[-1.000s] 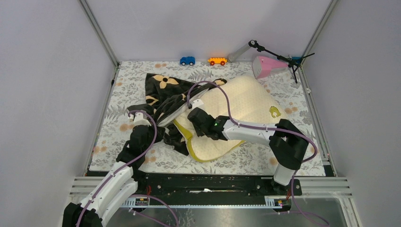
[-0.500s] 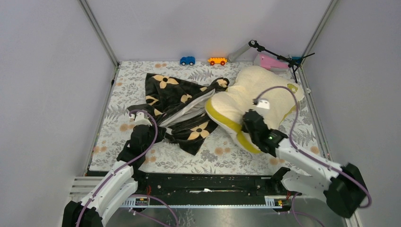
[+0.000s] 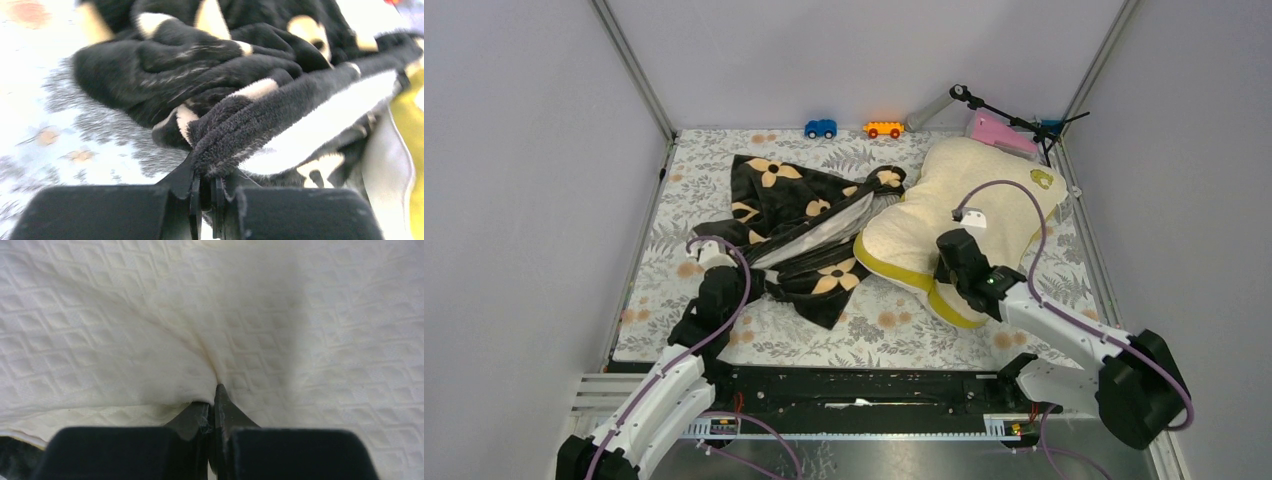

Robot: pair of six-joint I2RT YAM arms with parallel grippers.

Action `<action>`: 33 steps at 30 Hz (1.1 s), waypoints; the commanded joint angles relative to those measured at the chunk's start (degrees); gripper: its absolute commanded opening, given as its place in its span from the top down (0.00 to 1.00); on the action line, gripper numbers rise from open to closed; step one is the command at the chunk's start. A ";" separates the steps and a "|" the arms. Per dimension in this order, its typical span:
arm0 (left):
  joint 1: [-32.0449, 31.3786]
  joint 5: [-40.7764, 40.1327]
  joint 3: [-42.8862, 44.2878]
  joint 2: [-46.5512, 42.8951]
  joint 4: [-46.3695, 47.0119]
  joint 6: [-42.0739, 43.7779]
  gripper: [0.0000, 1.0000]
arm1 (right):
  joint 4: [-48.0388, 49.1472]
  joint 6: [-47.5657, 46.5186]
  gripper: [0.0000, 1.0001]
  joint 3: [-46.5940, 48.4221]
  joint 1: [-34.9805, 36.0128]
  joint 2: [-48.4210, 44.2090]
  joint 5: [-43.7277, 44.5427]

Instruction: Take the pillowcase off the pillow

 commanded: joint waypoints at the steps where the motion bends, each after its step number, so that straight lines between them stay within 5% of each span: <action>1: 0.33 -29.72 6.94 -2.01 -21.55 -23.17 1.00 | 0.83 1.10 0.96 4.12 -0.82 -1.11 2.65; 4: 0.33 -36.73 7.67 -3.54 -32.57 -36.90 1.00 | 1.02 2.02 0.88 2.82 -1.22 -4.56 6.04; 12: 0.33 -34.99 7.30 -4.48 -28.77 -34.16 1.00 | 0.02 2.42 0.88 2.80 -1.34 -7.04 7.05; 15: 0.33 -27.68 6.23 -2.51 -18.75 -28.07 1.00 | 0.76 1.94 0.90 4.99 -1.42 -6.35 6.39; 19: 0.33 -16.69 6.44 5.83 -1.69 -24.22 1.00 | 0.89 -0.09 0.91 12.27 -1.48 -1.90 3.99; 25: 6.45 -12.54 22.01 27.03 -2.42 -26.07 1.00 | 0.89 -2.94 0.90 22.80 -1.48 4.92 -0.88; 26: 7.83 -11.66 25.32 30.10 -4.00 -26.30 1.00 | 1.19 -4.05 0.83 23.90 -1.54 5.72 -2.95; 29: 11.25 -12.18 32.74 35.69 -10.83 -29.20 1.00 | 2.23 -8.15 0.07 26.31 -1.56 7.74 -11.92; 33: 11.93 -17.27 36.64 35.38 -12.20 -25.38 0.82 | 1.32 -10.25 0.01 24.67 -1.60 6.57 -10.36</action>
